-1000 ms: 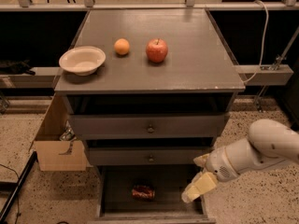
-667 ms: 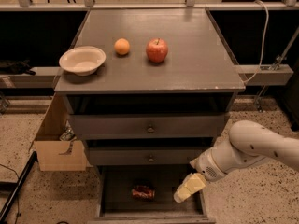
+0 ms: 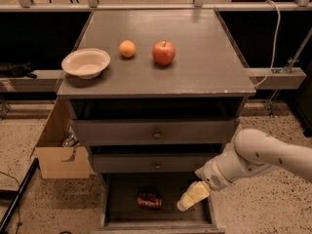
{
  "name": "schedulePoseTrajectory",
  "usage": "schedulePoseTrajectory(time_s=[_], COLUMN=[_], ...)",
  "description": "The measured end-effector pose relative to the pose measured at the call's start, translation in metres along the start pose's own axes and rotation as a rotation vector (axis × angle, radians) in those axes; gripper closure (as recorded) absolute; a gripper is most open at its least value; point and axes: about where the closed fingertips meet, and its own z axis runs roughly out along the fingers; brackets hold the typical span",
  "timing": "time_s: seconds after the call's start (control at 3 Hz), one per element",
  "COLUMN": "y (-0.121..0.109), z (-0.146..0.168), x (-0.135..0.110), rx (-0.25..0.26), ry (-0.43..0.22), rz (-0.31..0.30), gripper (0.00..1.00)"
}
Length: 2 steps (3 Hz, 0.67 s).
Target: Pick coke can from bottom drawer and place on counter
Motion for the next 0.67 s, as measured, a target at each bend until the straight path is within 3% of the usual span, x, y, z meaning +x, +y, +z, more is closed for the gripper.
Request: schedulePoseTrajectory(time_s=[0.33, 0.67], y=[-0.005, -0.017], z=[0.043, 0.084], x=[-0.003, -0.02], rx=[-0.019, -0.059], ry=[0.005, -0.12], rz=[0.034, 0.052], gripper=[0.0, 0.0])
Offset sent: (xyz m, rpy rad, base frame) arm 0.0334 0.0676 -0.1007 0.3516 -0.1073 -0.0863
